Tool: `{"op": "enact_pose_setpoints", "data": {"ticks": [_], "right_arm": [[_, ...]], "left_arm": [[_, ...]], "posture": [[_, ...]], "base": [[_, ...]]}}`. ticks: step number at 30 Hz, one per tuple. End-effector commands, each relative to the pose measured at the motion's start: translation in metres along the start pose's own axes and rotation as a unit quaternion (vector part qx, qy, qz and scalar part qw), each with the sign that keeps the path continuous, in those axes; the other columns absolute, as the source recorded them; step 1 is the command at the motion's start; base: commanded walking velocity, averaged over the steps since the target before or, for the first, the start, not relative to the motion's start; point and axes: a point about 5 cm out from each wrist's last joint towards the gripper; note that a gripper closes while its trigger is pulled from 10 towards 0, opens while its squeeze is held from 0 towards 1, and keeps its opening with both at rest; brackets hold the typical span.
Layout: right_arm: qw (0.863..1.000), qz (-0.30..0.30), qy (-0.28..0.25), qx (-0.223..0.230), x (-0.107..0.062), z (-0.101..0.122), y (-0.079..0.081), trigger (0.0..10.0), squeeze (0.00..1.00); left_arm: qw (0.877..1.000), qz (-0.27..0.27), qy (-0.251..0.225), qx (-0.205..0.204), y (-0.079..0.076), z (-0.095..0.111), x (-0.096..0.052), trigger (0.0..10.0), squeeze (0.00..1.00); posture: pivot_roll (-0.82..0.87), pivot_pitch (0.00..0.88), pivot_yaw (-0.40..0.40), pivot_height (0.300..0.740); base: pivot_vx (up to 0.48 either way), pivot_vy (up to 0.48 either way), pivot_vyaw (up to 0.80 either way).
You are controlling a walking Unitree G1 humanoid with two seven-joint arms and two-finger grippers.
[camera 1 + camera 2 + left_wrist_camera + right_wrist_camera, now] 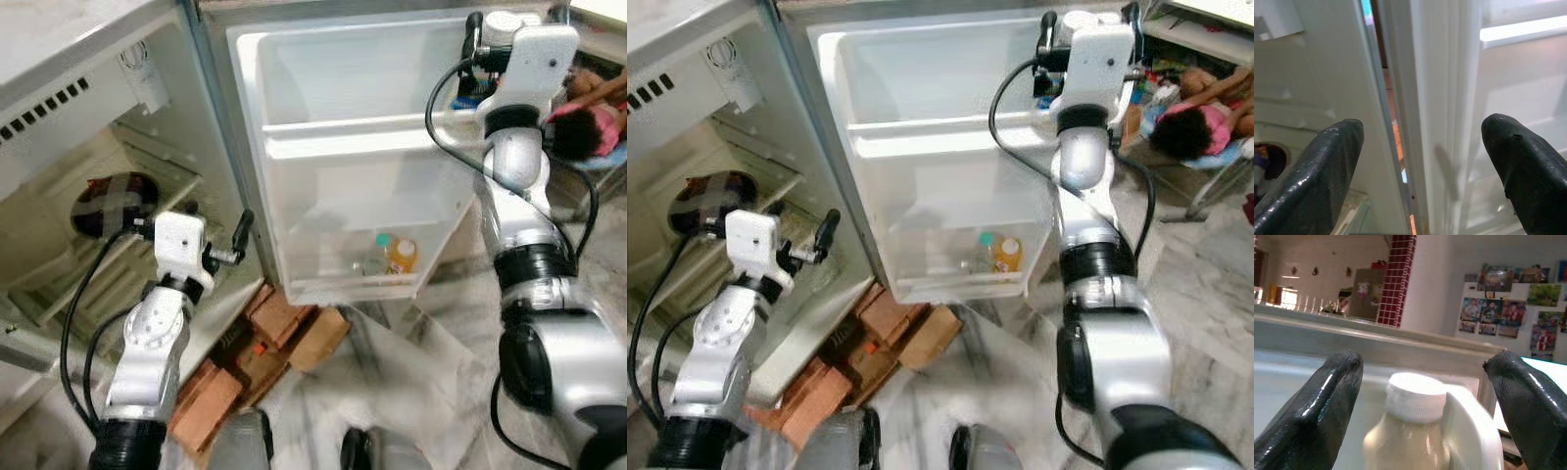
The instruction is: Restocking fridge
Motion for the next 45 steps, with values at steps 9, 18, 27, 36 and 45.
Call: {"op": "enact_pose_setpoints", "data": {"ticks": [9,18,27,36,45], "right_arm": [[0.998,0.034,0.014,0.048,-0.064,0.009,0.009,10.0,1.00],[0.992,0.058,0.104,0.042,-0.129,-0.009,0.012,10.0,0.00],[0.984,0.089,0.146,0.051,-0.147,-0.010,0.029,10.0,0.00],[0.982,0.108,0.148,0.046,-0.143,-0.008,0.034,10.0,0.00],[0.975,0.119,0.182,0.038,-0.147,-0.020,0.036,10.0,0.00]], "left_arm": [[0.999,0.039,0.008,-0.005,-0.001,-0.008,-0.003,10.0,0.00],[0.998,0.059,0.022,0.001,-0.006,-0.016,-0.003,10.0,0.00],[0.999,0.048,0.016,0.008,-0.009,-0.014,0.003,10.0,0.00],[0.999,0.040,0.017,0.008,-0.013,-0.016,0.004,10.0,0.00],[0.999,0.037,0.021,0.007,-0.016,-0.019,0.002,10.0,0.00]], "posture": [[0.06,0.065,-0.018,0.740],[0.02,0.073,-0.022,0.740],[0.02,0.075,-0.020,0.740],[0.01,0.079,-0.020,0.740],[0.02,0.080,-0.024,0.740]], "base": [[0.000,0.000,0.00],[0.000,0.000,0.00],[0.000,-0.341,0.00],[0.000,-0.394,0.00],[0.000,-0.394,0.00]]}}
Point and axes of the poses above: a point about 5 cm out from each wrist's last joint towards the gripper, its own x axis pointing out of the wrist towards the gripper, its own z axis along the axis of the wrist's last joint, y = z × x, and after that the axes turned 6 degrees about -x, right-handed
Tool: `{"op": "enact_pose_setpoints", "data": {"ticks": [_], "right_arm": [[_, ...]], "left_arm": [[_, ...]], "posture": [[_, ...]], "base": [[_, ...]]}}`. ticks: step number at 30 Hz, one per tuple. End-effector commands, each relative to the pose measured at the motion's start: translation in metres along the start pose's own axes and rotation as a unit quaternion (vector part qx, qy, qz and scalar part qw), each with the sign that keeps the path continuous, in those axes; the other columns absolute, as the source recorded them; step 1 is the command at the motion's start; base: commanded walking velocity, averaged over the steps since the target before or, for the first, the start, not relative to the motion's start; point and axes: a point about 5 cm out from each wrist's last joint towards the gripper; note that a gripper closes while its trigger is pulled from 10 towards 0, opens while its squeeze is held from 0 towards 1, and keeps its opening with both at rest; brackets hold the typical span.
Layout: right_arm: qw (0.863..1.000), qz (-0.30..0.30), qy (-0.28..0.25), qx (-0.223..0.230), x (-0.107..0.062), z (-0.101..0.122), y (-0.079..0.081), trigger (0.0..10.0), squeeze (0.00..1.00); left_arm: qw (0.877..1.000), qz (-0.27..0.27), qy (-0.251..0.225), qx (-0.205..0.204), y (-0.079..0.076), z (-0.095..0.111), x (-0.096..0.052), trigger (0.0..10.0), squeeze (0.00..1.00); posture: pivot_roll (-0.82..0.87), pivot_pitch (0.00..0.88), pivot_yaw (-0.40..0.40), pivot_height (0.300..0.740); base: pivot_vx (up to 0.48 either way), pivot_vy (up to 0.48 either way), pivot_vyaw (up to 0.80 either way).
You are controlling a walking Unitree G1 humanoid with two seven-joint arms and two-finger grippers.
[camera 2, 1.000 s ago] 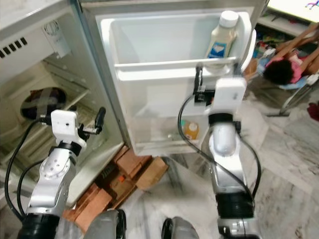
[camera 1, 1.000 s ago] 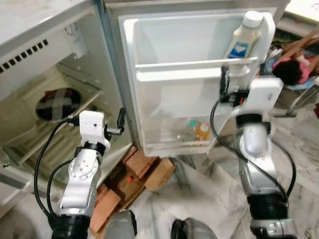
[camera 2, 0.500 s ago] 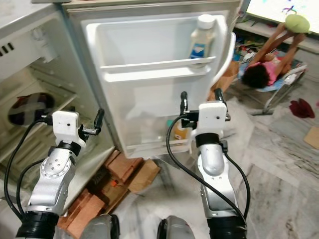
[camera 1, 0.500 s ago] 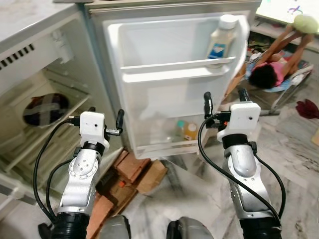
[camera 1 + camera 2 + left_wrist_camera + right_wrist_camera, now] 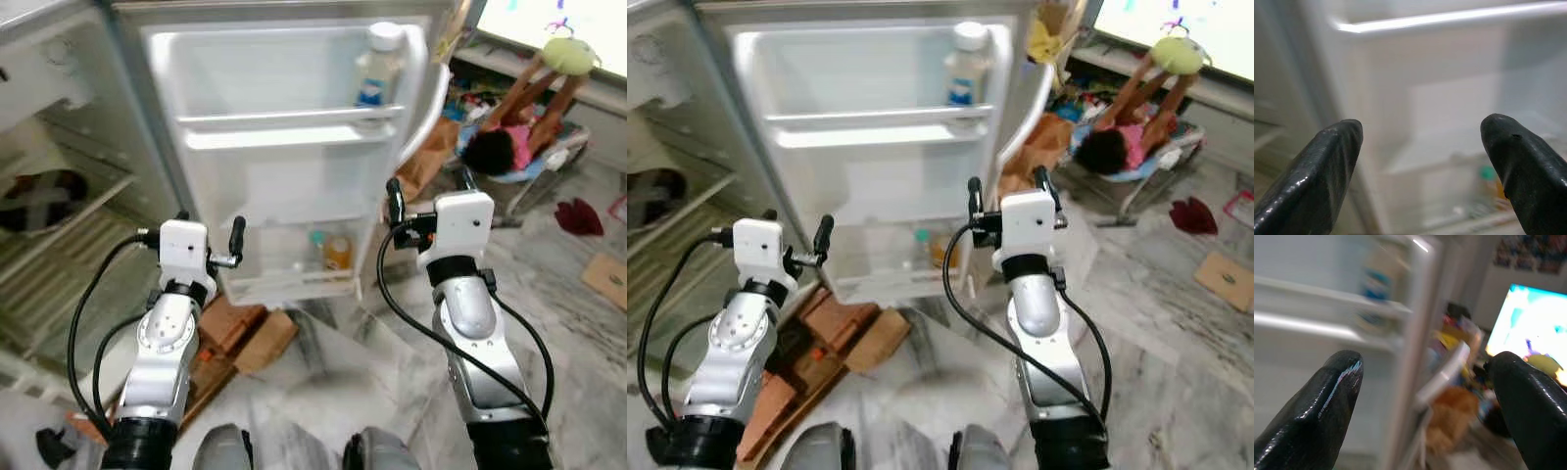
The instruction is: Restocking fridge
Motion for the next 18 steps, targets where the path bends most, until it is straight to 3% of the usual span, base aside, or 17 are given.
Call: {"op": "enact_pose_setpoints", "data": {"ticks": [1,4,14,18], "right_arm": [[1.000,0.006,0.006,-0.003,0.002,-0.002,-0.001,10.0,0.00],[1.000,0.021,-0.002,-0.004,0.003,0.000,0.002,10.0,0.00],[1.000,0.022,0.013,-0.001,0.000,-0.010,0.002,10.0,0.00],[0.998,0.028,0.046,0.030,-0.010,-0.024,-0.003,10.0,0.00]], "left_arm": [[1.000,-0.009,-0.003,0.008,-0.003,0.001,0.001,10.0,0.00],[1.000,-0.012,-0.004,0.008,-0.004,0.002,0.002,10.0,0.00],[1.000,-0.023,0.000,0.011,-0.008,-0.002,0.004,10.0,0.00],[0.999,-0.027,0.005,0.024,-0.003,-0.005,0.006,10.0,0.00]], "posture": [[0.02,0.082,-0.024,0.740],[0.02,0.083,-0.024,0.740],[0.01,0.069,-0.004,0.740],[0.01,0.050,0.019,0.740]], "base": [[0.000,-0.416,0.00],[0.000,-0.396,0.00],[0.000,-0.325,0.80],[0.000,-0.369,0.44]]}}
Point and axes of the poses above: a point about 5 cm out from each wrist's last joint towards the gripper, its own x axis pointing out of the wrist towards the gripper, its own z axis along the axis of the wrist's last joint, y = z × x, and after that the axes turned 6 degrees about -x, right-handed
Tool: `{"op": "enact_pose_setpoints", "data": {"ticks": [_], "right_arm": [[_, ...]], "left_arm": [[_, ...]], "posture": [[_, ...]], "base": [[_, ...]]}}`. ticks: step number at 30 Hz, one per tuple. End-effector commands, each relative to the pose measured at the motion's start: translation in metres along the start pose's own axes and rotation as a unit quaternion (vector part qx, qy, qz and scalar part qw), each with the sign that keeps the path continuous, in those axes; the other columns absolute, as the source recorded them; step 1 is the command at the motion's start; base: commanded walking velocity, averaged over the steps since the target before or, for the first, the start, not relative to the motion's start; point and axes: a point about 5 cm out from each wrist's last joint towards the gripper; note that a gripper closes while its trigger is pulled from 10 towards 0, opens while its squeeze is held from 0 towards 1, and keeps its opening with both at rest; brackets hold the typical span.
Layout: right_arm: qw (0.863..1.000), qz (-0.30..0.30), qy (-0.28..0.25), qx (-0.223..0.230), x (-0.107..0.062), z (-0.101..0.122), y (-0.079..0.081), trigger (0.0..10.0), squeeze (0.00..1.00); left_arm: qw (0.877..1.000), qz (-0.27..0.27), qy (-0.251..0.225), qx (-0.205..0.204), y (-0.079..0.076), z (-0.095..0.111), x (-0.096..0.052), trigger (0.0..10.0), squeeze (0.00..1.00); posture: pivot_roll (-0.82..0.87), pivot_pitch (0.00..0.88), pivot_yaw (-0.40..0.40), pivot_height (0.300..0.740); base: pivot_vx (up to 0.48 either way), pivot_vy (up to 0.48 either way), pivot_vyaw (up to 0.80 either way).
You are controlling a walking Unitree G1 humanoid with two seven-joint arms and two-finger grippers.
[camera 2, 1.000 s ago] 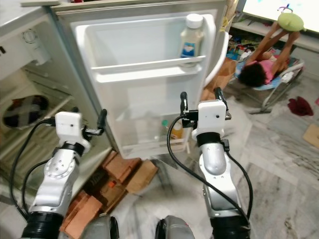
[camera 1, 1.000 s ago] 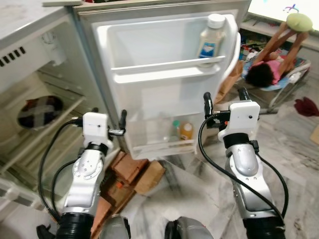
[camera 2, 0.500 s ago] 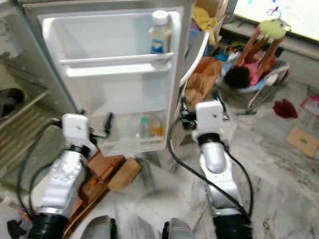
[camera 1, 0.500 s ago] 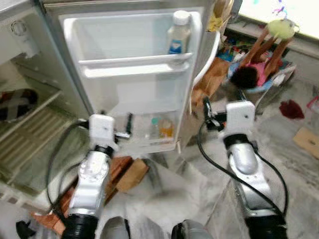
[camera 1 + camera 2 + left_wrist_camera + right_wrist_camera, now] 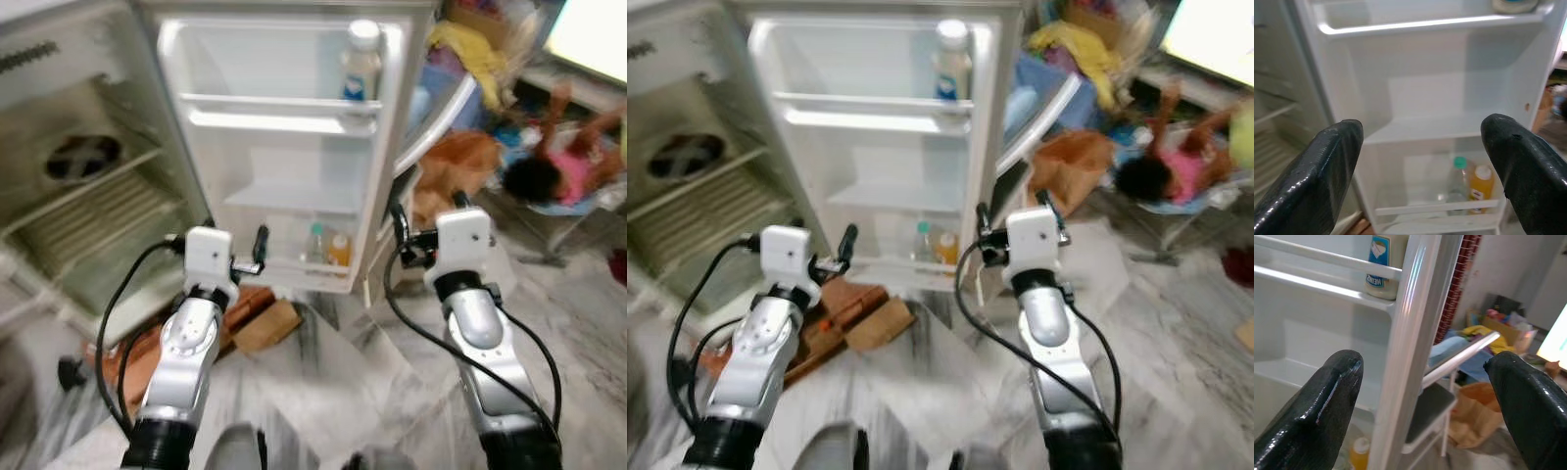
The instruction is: Restocking fridge
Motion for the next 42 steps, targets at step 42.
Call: {"op": "enact_pose_setpoints", "data": {"ticks": [42], "right_arm": [[0.993,-0.023,0.051,0.103,-0.017,-0.018,-0.006,10.0,0.00]], "left_arm": [[0.993,0.115,0.030,0.000,0.039,-0.011,-0.028,10.0,0.00]], "posture": [[-0.01,0.071,-0.012,0.740]], "base": [[0.000,-0.351,0.32]]}}
Point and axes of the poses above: a point about 5 cm out from each wrist's last joint towards the gripper, its own x axis pointing out of the wrist towards the gripper, its own z axis along the axis of the wrist's last joint, y = z × x, and after that the axes turned 6 degrees about -x, right-handed
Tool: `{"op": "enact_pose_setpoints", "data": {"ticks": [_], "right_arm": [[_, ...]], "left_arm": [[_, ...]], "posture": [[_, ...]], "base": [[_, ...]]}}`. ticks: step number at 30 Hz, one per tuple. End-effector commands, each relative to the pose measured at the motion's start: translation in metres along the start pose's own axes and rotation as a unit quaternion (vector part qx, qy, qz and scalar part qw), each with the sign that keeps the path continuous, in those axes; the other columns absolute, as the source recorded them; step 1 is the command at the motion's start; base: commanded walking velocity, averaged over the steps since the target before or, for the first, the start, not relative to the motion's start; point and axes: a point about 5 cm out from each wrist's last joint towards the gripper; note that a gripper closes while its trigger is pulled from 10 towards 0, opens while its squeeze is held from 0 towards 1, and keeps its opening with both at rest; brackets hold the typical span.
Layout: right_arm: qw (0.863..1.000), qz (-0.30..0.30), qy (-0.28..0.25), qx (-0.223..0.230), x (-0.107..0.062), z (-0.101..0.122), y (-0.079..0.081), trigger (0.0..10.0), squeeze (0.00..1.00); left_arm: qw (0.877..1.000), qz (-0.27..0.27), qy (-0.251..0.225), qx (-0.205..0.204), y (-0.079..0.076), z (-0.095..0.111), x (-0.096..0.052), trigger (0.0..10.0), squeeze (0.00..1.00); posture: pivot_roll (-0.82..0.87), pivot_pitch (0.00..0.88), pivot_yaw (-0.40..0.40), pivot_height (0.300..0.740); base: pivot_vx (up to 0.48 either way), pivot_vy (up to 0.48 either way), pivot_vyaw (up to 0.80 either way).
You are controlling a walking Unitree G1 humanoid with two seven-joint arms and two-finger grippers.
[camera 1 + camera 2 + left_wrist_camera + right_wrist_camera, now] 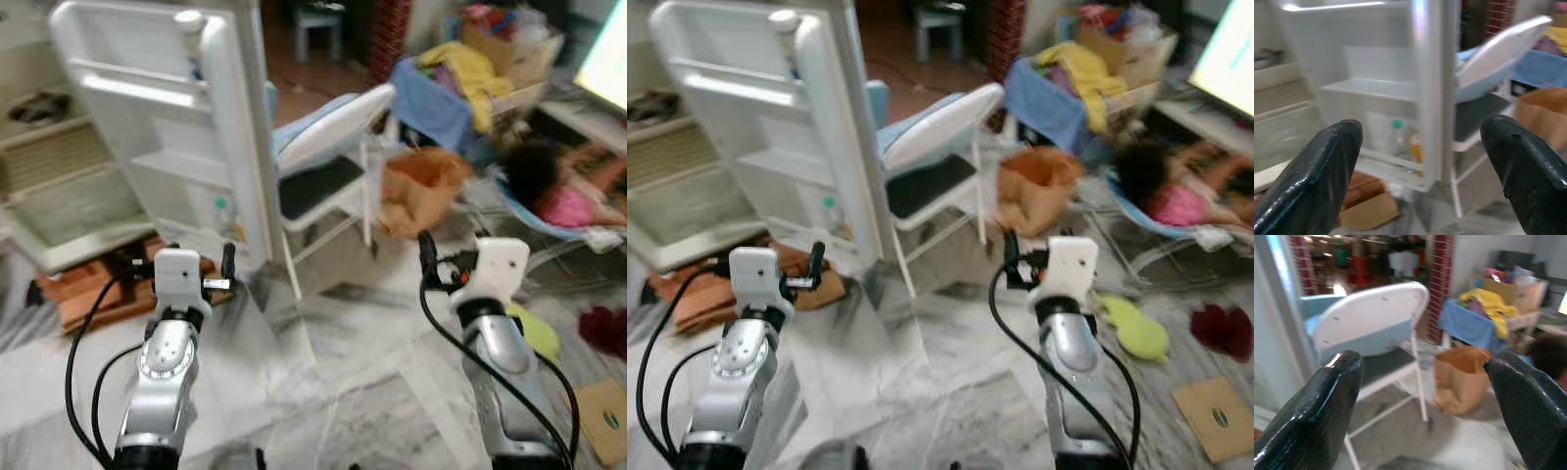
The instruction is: Restocking fridge
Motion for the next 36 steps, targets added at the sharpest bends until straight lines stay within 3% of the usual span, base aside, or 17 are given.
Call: {"op": "enact_pose_setpoints", "data": {"ticks": [1,6,17,21,23,32,36], "right_arm": [[1.000,0.018,-0.005,0.010,0.002,0.003,0.010,10.0,0.00],[1.000,0.012,-0.013,0.013,0.004,0.005,0.012,10.0,0.00],[1.000,0.016,-0.008,-0.006,0.006,0.006,0.017,10.0,0.00],[0.997,-0.018,-0.024,-0.070,0.012,0.009,0.014,10.0,0.00],[1.000,-0.004,-0.019,-0.023,0.012,0.008,0.014,10.0,0.00],[0.999,0.017,-0.026,-0.013,0.011,0.011,0.014,10.0,0.00],[0.999,0.040,-0.029,-0.002,0.013,0.012,0.021,10.0,0.00]], "left_arm": [[1.000,0.021,0.005,0.008,0.010,-0.001,-0.002,10.0,0.00],[0.999,-0.021,-0.031,0.016,0.003,0.009,0.000,10.0,0.00],[0.999,-0.013,-0.025,0.014,0.006,0.008,-0.002,10.0,0.00],[0.999,-0.014,-0.026,0.015,0.005,0.008,-0.002,10.0,0.00],[0.999,-0.015,-0.026,0.014,0.004,0.008,-0.003,10.0,0.00],[1.000,-0.014,-0.024,0.011,0.004,0.008,-0.001,10.0,0.00],[1.000,0.004,-0.007,0.012,0.004,0.005,0.000,10.0,0.00]], "posture": [[-0.01,0.071,-0.012,0.740],[-0.01,0.083,-0.008,0.740],[0.00,0.102,-0.018,0.740],[0.00,0.104,-0.021,0.740],[0.00,0.104,-0.024,0.740],[0.00,0.109,-0.024,0.740],[-0.01,0.110,-0.025,0.740]], "base": [[0.000,0.000,0.80],[0.070,0.000,0.16],[0.480,0.000,0.00],[0.480,0.000,0.00],[0.480,0.000,0.00],[0.452,0.000,0.00],[0.073,0.000,0.80]]}}
Point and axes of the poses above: a point about 5 cm out from each wrist's last joint towards the gripper, its own x axis pointing out of the wrist towards the gripper, its own z axis along the axis of the wrist's last joint, y = z × x, and after that the axes turned 6 degrees about -x, right-handed
